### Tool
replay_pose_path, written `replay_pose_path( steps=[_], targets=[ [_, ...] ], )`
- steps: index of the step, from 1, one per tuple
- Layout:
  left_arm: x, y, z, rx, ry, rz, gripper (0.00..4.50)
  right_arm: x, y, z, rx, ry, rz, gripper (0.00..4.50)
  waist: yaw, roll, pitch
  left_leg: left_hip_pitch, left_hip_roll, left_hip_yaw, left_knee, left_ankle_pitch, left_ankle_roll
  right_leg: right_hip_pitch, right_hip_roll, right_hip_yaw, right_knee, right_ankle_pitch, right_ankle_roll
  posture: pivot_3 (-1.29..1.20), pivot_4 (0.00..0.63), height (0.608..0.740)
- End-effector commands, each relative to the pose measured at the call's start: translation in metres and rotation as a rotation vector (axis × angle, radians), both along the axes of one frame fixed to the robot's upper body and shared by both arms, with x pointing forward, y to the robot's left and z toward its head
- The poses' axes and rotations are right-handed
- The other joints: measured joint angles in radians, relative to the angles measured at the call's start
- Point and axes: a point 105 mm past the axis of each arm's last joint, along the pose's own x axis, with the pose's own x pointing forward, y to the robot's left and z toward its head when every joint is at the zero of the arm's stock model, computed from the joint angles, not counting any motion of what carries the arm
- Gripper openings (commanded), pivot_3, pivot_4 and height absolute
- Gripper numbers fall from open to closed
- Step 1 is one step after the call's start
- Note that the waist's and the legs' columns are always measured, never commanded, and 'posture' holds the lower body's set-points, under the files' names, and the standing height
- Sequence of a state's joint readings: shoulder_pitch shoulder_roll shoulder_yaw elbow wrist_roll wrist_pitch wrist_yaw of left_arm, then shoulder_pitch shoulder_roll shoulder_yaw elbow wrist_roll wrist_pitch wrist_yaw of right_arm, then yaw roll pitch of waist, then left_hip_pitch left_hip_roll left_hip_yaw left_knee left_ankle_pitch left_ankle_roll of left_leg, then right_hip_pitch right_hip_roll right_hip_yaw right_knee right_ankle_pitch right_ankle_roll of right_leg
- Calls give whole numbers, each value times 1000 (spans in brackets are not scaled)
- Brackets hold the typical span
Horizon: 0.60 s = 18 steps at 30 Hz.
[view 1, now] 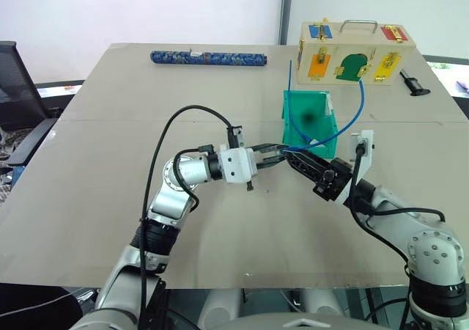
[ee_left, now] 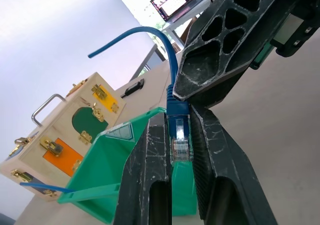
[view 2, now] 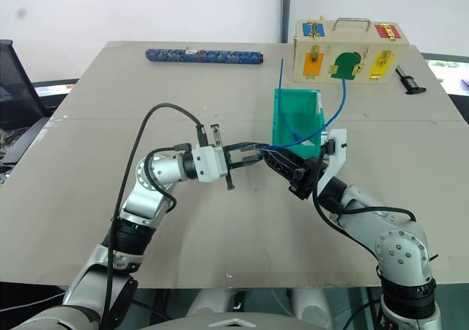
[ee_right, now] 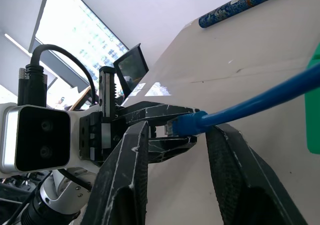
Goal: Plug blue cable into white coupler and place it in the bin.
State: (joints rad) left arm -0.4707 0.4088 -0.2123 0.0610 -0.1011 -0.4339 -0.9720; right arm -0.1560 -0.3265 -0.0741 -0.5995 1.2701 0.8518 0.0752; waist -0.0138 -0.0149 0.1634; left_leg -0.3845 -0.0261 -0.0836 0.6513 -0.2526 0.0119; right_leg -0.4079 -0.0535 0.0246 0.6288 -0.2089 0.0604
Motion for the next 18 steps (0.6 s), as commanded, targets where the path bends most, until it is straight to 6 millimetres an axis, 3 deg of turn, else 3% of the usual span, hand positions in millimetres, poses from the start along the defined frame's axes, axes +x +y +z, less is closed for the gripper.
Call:
replay_pose_path(
  steps=[1, 18],
  targets=[
    [-6, -1, 8, -20, -37, -20, 8, -3, 1, 11, 27, -41, 19, 1573, 0, 0, 0, 0, 0, 0, 0, 0, 0, 0, 0, 0, 0, 0, 0, 0, 150, 738],
    [-8, 2, 3, -15, -20, -25, 8, 2, 2, 6, 8, -37, 33, 1573, 0, 0, 0, 0, 0, 0, 0, 0, 0, 0, 0, 0, 0, 0, 0, 0, 150, 738]
  ],
)
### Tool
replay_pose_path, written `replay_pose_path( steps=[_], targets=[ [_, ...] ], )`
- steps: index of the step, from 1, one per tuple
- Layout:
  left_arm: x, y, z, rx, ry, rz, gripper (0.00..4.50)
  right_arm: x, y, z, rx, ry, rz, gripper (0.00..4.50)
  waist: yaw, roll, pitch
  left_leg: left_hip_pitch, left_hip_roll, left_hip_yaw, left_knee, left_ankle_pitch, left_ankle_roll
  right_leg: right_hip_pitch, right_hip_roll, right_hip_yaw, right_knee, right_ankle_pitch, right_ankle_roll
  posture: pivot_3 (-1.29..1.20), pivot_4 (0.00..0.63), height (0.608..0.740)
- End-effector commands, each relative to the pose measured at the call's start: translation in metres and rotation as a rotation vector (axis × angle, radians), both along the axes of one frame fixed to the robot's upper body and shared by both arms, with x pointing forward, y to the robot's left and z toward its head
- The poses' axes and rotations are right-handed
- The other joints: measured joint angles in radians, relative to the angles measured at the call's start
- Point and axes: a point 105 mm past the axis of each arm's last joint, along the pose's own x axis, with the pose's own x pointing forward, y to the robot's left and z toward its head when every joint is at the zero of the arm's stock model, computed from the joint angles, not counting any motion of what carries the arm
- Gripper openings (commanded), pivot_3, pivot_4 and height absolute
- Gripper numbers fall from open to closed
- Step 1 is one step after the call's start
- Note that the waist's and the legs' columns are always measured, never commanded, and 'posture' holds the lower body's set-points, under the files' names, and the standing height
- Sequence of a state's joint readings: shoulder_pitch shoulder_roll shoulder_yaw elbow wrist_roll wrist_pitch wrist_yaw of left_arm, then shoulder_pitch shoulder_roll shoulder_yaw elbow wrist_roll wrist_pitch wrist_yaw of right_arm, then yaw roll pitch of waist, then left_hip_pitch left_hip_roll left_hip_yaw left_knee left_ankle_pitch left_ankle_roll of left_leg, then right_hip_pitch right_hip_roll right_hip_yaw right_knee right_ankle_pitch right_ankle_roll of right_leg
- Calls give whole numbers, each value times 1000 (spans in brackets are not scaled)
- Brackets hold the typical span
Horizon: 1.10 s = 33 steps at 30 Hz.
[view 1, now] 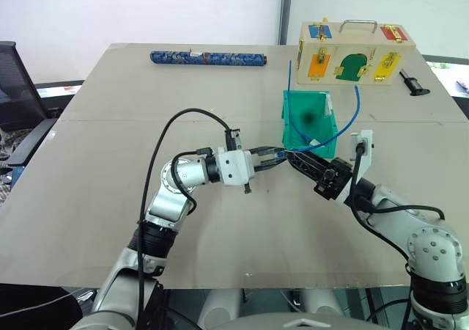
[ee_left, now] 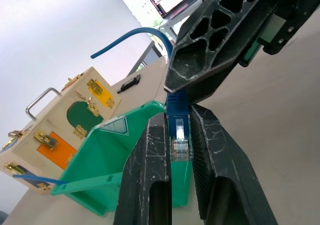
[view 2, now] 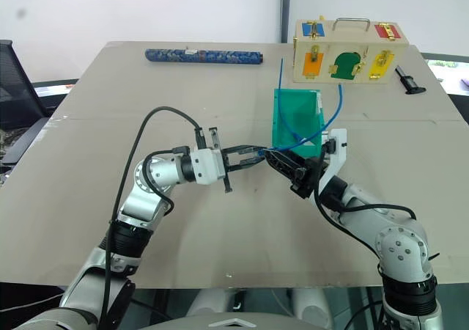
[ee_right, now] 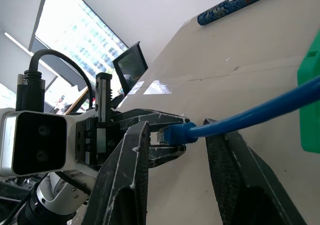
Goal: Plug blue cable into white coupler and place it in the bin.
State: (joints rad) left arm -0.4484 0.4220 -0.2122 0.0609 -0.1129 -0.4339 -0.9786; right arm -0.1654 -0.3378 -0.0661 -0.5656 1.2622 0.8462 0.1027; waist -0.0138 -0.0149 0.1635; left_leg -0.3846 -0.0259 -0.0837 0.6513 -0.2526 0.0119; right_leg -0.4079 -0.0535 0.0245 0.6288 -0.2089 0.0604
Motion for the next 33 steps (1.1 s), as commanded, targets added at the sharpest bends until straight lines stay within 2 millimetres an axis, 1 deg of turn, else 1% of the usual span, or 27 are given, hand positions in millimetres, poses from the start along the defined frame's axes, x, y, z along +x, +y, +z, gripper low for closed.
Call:
replay_pose_path(
  steps=[1, 12, 14, 16, 17, 25, 28, 30, 31, 33],
  targets=[
    [-7, -3, 9, -21, -43, -28, 8, -2, 3, 10, 6, -46, 24, 1573, 0, 0, 0, 0, 0, 0, 0, 0, 0, 0, 0, 0, 0, 0, 0, 0, 150, 738],
    [-7, -4, 11, -26, -51, -30, 8, 0, 6, 9, -9, -49, 45, 1573, 0, 0, 0, 0, 0, 0, 0, 0, 0, 0, 0, 0, 0, 0, 0, 0, 150, 738],
    [-7, -4, 12, -26, -53, -29, 8, 0, 7, 8, -12, -48, 48, 1015, 0, 0, 0, 0, 0, 0, 0, 0, 0, 0, 0, 0, 0, 0, 0, 0, 150, 738],
    [-7, -4, 12, -26, -54, -30, 8, 0, 7, 8, -14, -45, 51, 230, 0, 0, 0, 0, 0, 0, 0, 0, 0, 0, 0, 0, 0, 0, 0, 0, 150, 738],
    [-7, -3, 12, -26, -55, -30, 8, 0, 7, 7, -16, -44, 53, 105, 0, 0, 0, 0, 0, 0, 0, 0, 0, 0, 0, 0, 0, 0, 0, 0, 150, 738],
    [-8, -3, 13, -26, -52, -30, 8, -2, 10, 2, -54, -35, 92, 105, 0, 0, 0, 0, 0, 0, 0, 0, 0, 0, 0, 0, 0, 0, 0, 0, 150, 738],
    [-10, -1, 11, -31, 25, -52, 8, -3, 9, 1, -57, -34, 98, 105, 0, 0, 0, 0, 0, 0, 0, 0, 0, 0, 0, 0, 0, 0, 0, 0, 150, 738],
    [-10, 2, 11, -47, 67, -46, 1011, -1, 6, 2, -53, -34, 92, 0, -1, 0, 0, 0, 0, 0, 0, 0, 0, 0, 0, 0, 0, 0, 0, 0, 150, 738],
    [-8, 5, 11, -56, 89, -30, 1300, 0, 4, 3, -47, -33, 86, 0, -1, 0, 0, 0, 0, 0, 0, 0, 0, 0, 0, 0, 0, 0, 0, 0, 150, 738],
    [-7, 15, 6, -78, 186, 25, 2158, 2, 0, 3, -42, -32, 73, 0, -2, 0, 0, 0, 1, -1, 0, 0, 0, 0, 0, 0, 0, 0, 0, 0, 150, 738]
  ],
)
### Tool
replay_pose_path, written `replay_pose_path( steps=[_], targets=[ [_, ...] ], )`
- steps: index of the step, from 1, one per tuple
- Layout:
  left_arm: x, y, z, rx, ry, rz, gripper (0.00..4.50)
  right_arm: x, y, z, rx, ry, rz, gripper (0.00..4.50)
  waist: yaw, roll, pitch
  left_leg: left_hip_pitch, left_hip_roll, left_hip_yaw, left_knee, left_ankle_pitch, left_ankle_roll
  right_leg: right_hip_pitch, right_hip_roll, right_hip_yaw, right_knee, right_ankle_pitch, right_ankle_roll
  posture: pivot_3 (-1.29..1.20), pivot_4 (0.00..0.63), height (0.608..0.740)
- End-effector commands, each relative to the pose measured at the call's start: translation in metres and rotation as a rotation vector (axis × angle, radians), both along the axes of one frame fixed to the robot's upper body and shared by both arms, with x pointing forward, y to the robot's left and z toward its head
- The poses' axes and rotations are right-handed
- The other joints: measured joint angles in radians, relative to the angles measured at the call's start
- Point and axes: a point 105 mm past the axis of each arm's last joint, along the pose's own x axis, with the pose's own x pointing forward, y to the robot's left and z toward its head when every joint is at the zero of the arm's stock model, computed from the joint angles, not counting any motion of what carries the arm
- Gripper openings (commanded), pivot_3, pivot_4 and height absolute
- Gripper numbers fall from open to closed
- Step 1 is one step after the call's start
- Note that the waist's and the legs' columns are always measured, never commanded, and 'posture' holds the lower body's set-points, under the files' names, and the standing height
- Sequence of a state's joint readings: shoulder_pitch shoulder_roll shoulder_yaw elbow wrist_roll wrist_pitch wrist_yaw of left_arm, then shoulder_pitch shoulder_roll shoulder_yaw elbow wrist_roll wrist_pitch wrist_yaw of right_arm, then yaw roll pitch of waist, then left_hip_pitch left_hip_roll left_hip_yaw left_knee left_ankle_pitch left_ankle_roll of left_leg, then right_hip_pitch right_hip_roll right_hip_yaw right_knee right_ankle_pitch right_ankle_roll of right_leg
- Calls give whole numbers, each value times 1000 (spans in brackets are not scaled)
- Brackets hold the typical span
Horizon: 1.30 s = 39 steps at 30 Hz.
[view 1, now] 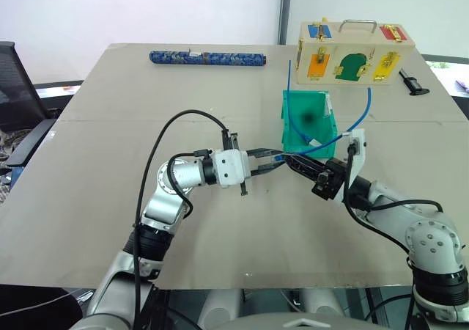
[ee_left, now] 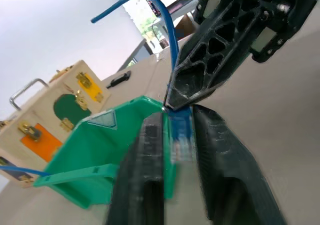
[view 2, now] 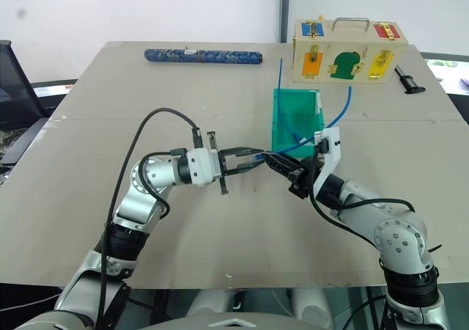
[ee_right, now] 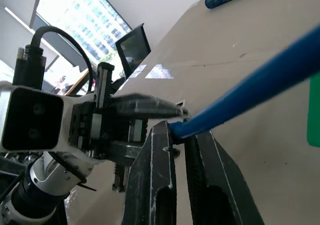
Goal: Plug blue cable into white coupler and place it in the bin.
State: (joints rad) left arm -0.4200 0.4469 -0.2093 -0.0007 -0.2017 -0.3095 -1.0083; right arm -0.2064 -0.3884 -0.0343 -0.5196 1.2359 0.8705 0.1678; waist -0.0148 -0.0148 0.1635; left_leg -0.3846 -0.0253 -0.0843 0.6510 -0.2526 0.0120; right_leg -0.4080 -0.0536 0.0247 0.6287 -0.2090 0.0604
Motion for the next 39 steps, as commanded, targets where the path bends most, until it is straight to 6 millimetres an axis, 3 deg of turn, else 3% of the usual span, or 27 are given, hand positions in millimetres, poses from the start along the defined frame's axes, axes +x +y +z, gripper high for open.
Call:
replay_pose_path(
  steps=[1, 7, 10, 17, 24, 39],
  targets=[
    [-3, 18, 2, -63, 146, 73, 2574, 1, -5, 9, 21, -28, 3, 0, -3, 0, 0, 0, 0, 0, 0, 0, 0, 0, 0, 0, 0, 0, 0, 0, 150, 738],
    [-1, 75, -9, -165, 373, 338, 2574, 3, -15, 6, 22, -26, -28, 0, -12, 1, 1, 1, 2, -1, -1, 0, 0, 0, 1, 0, 0, 0, 0, 0, 150, 738],
    [13, 121, -17, -176, 414, 548, 2574, 4, -17, 5, 34, -19, -37, 0, -8, 1, 1, 1, 2, -1, -1, 0, 0, 0, 1, -1, 0, 0, 0, 0, 150, 738],
    [22, 166, -38, -26, 455, 662, 2574, 4, -13, 5, 52, -18, -19, 0, 0, 1, 1, 1, 1, 2, -2, 0, 0, 0, 1, 0, 0, 0, 0, 0, 150, 738],
    [42, 163, -54, 46, 543, 614, 2574, 4, -10, 5, 45, -26, -14, 0, 2, 1, 1, 0, 1, 4, -2, 0, 0, 0, 0, -2, -1, 0, 0, 0, 150, 738],
    [68, 138, -56, 86, 554, 535, 2574, -3, -14, 5, 31, -31, -60, 0, 0, 1, 1, -2, 1, 2, -2, 0, 0, -3, 0, 0, 0, 0, 0, 0, 150, 738]
  ],
)
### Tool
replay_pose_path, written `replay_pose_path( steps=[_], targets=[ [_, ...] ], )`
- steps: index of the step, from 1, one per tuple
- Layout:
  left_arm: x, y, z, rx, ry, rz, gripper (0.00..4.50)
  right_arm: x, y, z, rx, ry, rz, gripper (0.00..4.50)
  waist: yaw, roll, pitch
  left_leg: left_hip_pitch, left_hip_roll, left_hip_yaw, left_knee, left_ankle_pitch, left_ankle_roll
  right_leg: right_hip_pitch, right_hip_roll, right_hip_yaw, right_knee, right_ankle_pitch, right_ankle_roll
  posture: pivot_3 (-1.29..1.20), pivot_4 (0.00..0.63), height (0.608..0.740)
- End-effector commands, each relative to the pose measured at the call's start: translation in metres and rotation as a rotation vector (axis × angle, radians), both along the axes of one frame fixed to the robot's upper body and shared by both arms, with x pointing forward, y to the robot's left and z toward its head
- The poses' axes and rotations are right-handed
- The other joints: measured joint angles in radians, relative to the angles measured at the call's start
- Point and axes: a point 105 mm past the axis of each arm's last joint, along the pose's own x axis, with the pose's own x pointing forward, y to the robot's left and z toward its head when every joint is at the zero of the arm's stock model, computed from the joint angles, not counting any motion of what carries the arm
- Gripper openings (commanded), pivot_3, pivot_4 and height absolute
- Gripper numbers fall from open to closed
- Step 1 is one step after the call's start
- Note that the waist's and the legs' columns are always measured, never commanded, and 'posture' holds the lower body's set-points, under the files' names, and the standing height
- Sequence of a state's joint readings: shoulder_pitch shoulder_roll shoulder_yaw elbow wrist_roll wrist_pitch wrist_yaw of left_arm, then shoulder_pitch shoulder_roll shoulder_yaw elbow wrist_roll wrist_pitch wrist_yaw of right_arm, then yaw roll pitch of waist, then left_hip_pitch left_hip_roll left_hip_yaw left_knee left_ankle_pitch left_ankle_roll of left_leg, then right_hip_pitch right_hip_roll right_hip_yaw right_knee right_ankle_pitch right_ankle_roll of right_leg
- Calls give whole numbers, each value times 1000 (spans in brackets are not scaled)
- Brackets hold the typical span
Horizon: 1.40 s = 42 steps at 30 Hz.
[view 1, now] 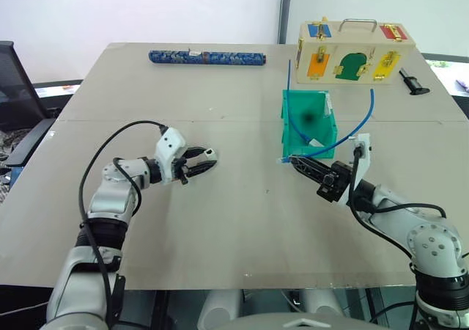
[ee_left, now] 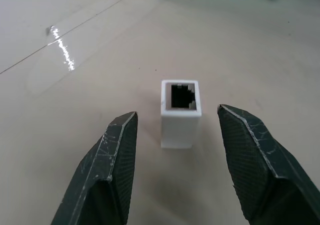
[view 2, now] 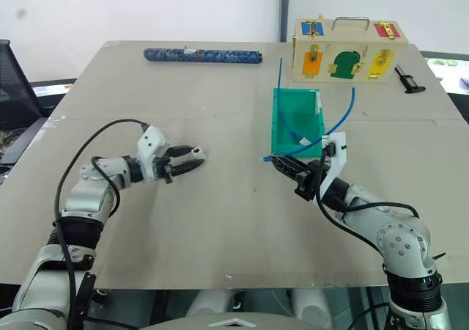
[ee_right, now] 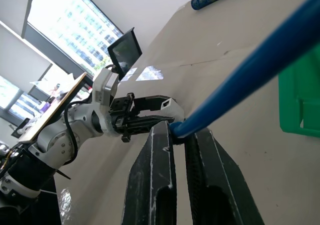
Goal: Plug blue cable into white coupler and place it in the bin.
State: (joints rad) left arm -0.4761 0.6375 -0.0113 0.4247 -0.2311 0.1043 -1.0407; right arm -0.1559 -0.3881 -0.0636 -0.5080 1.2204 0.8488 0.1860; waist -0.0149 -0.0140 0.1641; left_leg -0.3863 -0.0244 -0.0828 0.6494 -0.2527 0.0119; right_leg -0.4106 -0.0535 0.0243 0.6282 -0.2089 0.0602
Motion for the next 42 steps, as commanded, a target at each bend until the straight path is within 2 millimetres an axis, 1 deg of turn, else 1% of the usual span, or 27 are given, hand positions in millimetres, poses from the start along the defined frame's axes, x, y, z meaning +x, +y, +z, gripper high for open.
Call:
replay_pose_path(
  steps=[1, 3, 5, 6, 9, 11, 12, 14, 17, 20, 22, 26, 29, 32, 34, 37, 42],
  targets=[
    [4, -1, 5, 21, -35, -11, 2338, -5, -2, 14, 15, -57, -11, 0, -1, 0, 0, 0, 0, 0, 0, 0, 0, 0, 0, 0, 0, 0, 0, 0, 150, 738],
    [3, -3, 2, 22, -26, -22, 1707, -6, -3, 14, 11, -58, -15, 0, -1, 0, 0, 0, 0, -1, 0, 0, 0, 0, 0, 0, 0, 0, 0, 0, 150, 738],
    [3, -3, -1, 29, -20, -28, 864, -6, -3, 14, 7, -60, -19, 0, -1, 0, 0, 0, 0, -1, 0, 0, 0, 0, 0, 0, 0, 0, 0, 0, 150, 738],
    [3, -4, -2, 32, -20, -32, 367, -6, -4, 14, 6, -62, -21, 0, 0, 0, 0, 0, 0, -1, 0, 0, 0, 0, 0, 0, 0, 0, 0, 0, 150, 738],
    [3, -11, 3, 20, -39, -72, 344, -4, -6, 18, 6, -78, -32, 0, 0, 0, 0, 0, 0, -1, 0, 0, 0, 0, 0, 0, 0, 0, 0, 0, 150, 738],
    [0, -22, 8, 24, -55, -129, 344, -4, -8, 23, 7, -107, -31, 0, 1, 0, 0, 0, 0, -1, 0, 0, 0, 0, 0, 0, 0, 0, 0, 0, 150, 738],
    [-3, -30, 10, 30, -61, -170, 344, -4, -8, 26, -2, -129, -26, 0, 2, 0, 0, 0, 0, -1, 0, 0, 0, 0, 0, 0, 0, 0, 0, 0, 150, 738],
    [-12, -53, 17, 2, -55, -263, 344, -4, -8, 28, -76, -186, -7, 0, 2, 0, 0, -1, 0, -1, 0, 0, 0, 0, 0, 0, 0, 0, 0, 0, 150, 738],
    [-26, -86, 25, -13, -34, -393, 344, -5, -3, 24, -222, -260, 54, 0, 2, 0, 0, -2, -1, 0, 2, 0, 0, 0, -1, 0, 0, 0, 0, 0, 150, 738],
    [-34, -112, 23, 30, -34, -477, 344, -2, 2, 25, -293, -313, 114, 0, -2, 0, 0, -2, -1, 1, 2, 0, 0, 0, 0, -1, 0, 0, 0, 0, 150, 738],
    [-35, -123, 19, 40, -27, -500, 344, 0, 5, 25, -360, -346, 159, 0, -3, 0, 0, -2, -1, 2, 1, 0, 0, 0, 1, -1, 0, 0, 0, 0, 150, 738],
    [-40, -132, 2, 105, -16, -567, 344, 5, 10, 21, -467, -391, 249, 0, -2, 0, 0, -1, -1, 3, 2, 0, 0, 0, 1, -1, 1, 0, 0, 0, 150, 738],
    [-39, -132, -10, 132, 3, -574, 344, 11, 15, 17, -534, -412, 310, 0, -1, 0, 0, -1, -1, 3, 2, 0, 0, 0, 1, -1, 0, 0, 0, 0, 150, 738],
    [-39, -129, -22, 169, 13, -581, 344, 17, 18, 8, -629, -430, 373, 0, 0, 0, 0, -2, -2, 3, 2, 0, 0, 0, 1, -1, 0, 0, 0, 0, 150, 738],
    [-38, -129, -25, 185, 4, -589, 344, 22, 18, 2, -666, -433, 393, 0, 1, 0, 0, -2, -2, 3, 2, 0, 0, 0, 1, -1, 0, 0, 0, 0, 150, 738],
    [-36, -132, -25, 178, -4, -587, 344, 25, 19, -4, -696, -432, 420, 0, 4, 0, 0, -2, -2, 3, 2, 0, 0, 0, 0, -1, 0, 0, 0, 0, 150, 738],
    [-36, -133, -25, 175, -7, -586, 344, 25, 22, -8, -719, -435, 470, 0, 4, 0, 0, -2, -2, 2, 3, 0, 0, 0, 0, -1, 0, 0, 0, 0, 150, 738]
  ],
)
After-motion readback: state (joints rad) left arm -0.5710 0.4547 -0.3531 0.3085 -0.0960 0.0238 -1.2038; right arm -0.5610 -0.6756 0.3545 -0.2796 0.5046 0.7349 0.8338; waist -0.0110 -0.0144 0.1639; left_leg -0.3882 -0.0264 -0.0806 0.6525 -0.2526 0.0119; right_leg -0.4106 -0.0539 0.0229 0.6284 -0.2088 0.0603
